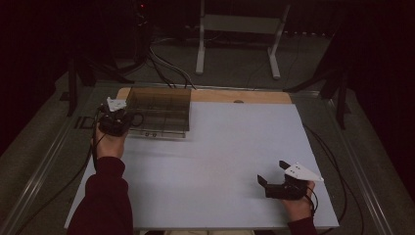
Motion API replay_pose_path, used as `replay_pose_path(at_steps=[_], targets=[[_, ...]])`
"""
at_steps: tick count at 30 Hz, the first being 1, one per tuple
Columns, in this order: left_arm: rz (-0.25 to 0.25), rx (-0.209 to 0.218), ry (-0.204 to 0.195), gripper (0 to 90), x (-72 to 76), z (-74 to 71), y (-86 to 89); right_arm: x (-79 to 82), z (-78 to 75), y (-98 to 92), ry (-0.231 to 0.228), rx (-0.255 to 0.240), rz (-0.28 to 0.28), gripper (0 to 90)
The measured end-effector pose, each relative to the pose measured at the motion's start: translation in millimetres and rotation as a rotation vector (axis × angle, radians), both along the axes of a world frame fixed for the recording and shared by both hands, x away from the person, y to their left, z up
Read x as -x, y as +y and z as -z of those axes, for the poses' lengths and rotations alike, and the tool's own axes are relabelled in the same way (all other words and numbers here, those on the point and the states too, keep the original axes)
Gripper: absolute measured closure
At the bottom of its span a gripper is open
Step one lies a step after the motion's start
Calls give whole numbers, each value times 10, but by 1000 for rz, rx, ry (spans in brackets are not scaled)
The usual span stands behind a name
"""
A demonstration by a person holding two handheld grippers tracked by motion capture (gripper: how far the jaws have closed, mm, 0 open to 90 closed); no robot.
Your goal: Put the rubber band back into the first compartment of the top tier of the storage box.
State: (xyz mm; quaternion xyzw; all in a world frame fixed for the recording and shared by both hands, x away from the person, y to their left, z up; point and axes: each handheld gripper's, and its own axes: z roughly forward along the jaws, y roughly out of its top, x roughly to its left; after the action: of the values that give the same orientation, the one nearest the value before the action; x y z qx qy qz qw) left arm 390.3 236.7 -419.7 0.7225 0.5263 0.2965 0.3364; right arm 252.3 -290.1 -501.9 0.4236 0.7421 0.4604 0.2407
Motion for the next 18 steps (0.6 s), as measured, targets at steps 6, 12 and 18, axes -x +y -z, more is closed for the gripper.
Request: replay_pose_path(at_steps=[6, 12, 18], targets=[[-11, -3, 9, 889, -36, 13, 23, -3, 2, -3, 0, 0, 0, 0], [-19, -7, 20, 889, -64, 38, 48, -3, 3, -5, 0, -1, -1, 0], [-24, -11, 26, 888, -90, 61, 62, -3, 2, -3, 0, -1, -2, 0]])
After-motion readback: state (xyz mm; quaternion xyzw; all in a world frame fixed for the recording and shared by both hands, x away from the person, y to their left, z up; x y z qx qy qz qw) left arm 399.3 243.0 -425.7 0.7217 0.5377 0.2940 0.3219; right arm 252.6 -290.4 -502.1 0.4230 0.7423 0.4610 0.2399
